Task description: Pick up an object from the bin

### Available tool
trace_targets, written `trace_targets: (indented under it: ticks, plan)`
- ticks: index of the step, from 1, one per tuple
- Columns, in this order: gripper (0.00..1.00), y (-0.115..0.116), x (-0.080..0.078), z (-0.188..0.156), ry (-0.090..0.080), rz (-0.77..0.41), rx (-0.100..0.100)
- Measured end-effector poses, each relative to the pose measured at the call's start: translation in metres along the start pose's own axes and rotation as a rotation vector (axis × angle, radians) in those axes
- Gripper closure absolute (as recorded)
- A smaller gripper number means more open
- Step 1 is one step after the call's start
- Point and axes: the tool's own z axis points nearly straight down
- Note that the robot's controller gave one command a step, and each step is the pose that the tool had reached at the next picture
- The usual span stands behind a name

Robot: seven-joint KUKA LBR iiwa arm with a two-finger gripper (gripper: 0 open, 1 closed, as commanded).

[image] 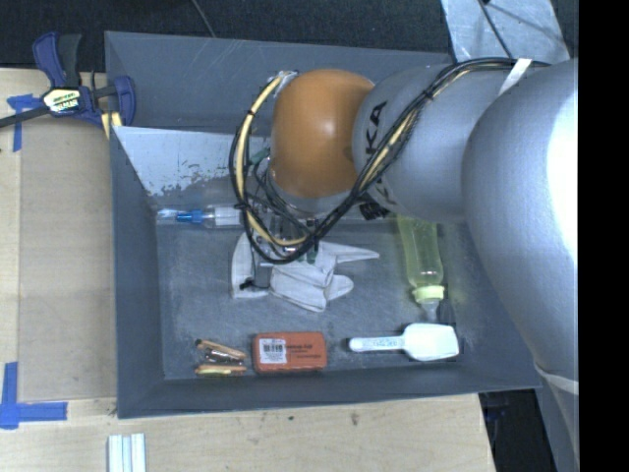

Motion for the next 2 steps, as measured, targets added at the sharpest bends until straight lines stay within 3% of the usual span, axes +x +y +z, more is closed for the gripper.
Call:
trace_targets:
  ticks: [1, 2]
  plan:
    - [1.00, -0.0130, 0.0097, 0.0451, -0.008, -0.153, 0.001]
    - [1.00, -0.0130, 0.0097, 0.0451, -0.008, -0.154, 0.001]
